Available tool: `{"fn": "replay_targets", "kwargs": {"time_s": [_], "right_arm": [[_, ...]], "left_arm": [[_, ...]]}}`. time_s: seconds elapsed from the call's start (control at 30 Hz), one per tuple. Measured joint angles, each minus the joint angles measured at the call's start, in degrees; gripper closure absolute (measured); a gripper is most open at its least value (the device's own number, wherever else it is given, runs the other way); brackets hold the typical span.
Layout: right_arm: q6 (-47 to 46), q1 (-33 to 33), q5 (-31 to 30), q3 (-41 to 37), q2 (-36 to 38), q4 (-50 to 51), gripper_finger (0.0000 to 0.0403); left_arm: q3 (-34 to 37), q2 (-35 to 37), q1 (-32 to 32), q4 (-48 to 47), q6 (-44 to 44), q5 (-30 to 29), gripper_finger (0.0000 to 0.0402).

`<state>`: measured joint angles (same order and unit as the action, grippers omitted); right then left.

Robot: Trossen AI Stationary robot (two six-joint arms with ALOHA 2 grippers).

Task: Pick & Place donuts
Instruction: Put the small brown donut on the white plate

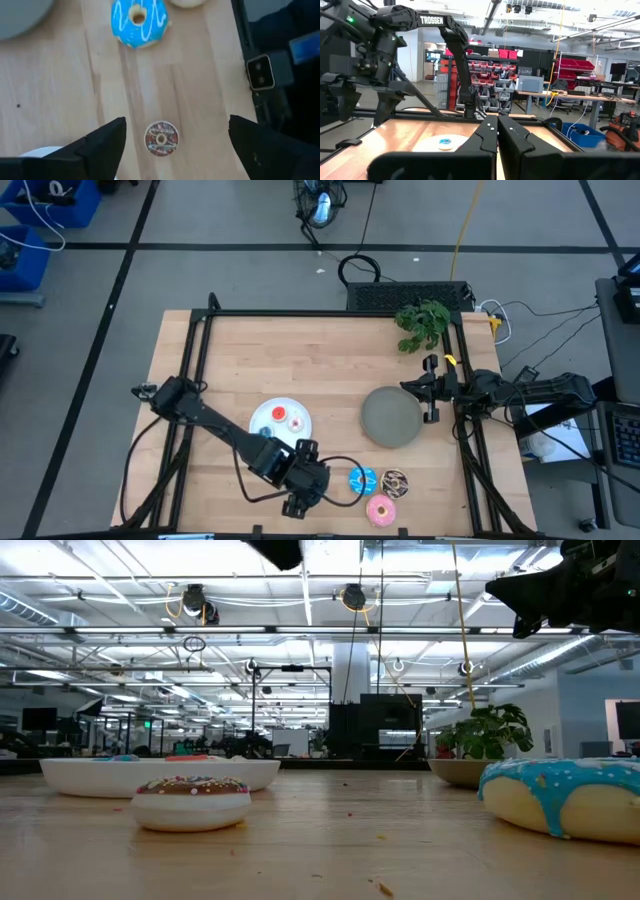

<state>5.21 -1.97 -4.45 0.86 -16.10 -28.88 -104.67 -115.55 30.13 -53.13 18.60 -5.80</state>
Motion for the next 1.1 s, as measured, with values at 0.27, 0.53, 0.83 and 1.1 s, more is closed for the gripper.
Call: {"fn": "replay_targets", "kwargs": {"time_s": [0.27,0.53,0.83,1.1], "right_arm": [[-0.02,0.02,0.01,0.0,0.0,0.0,0.0403],[-0.02,0.01,0.0,0.0,0.02,0.01,0.0403],[-0.02,0.02,0.02,0.0,0.0,0.41,0.0403],[-0.04,0.0,0.02,0.0,-0.02,0.42,0.0403]], "left_arm": [[3.33,0.13,-0.02,1.72,-1.36,0.45,0.0056],[3.85,-4.08,-0.45,3.9,-4.86,2.46,0.0038],[3.83,-7.8,-0.94,2.68,-7.65,5.75,0.0023],[3.79,-8.85,-1.65,-0.27,-8.45,5.63,0.0023]]}}
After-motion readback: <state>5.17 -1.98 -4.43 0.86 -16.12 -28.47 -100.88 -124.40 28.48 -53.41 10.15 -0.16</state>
